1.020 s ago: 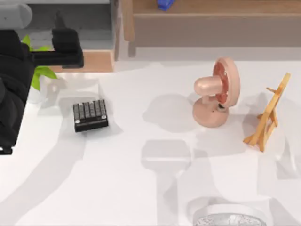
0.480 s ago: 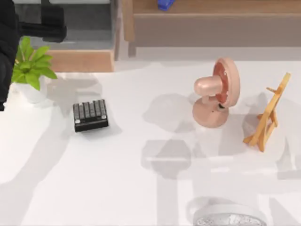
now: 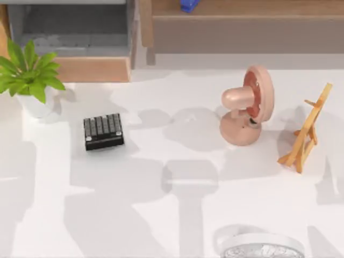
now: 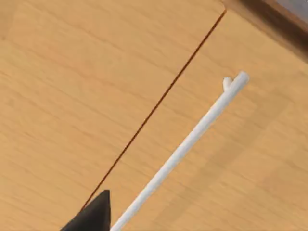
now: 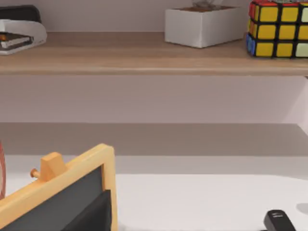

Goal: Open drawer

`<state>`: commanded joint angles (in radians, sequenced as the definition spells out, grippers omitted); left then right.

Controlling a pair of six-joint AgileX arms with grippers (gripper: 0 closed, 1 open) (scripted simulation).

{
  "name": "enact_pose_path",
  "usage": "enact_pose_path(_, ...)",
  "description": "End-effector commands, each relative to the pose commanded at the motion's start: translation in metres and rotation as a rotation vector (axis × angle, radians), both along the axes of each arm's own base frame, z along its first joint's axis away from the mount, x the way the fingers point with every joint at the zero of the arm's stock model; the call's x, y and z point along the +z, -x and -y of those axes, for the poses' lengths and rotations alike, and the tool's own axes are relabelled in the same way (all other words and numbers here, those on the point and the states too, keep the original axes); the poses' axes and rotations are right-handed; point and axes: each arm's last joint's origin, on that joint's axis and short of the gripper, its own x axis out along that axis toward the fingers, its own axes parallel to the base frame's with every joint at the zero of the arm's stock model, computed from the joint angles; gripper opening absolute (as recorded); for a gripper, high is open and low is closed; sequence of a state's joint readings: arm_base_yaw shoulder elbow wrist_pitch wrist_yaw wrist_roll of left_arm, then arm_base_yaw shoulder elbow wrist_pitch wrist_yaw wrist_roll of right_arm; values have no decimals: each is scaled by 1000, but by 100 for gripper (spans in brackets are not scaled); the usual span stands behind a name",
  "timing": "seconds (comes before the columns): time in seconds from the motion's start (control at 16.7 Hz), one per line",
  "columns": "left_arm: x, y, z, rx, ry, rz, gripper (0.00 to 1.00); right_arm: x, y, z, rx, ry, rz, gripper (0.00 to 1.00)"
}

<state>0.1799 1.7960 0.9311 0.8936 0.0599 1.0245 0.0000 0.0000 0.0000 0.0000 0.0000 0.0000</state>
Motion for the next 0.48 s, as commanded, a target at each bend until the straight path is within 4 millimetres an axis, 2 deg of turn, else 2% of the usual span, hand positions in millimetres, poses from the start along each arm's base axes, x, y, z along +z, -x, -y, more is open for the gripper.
enact_pose_path(0.12,-30,-14,-36,-17,-190,-33,100,0,0,0,0,0,0,100)
enact_pose_path(0.24,-60,-21,-64,-52,-343,-55,100,0,0,0,0,0,0,100)
enact_pose_path(0.48,-105,-26,-95,-126,-526,-64,100,0,0,0,0,0,0,100)
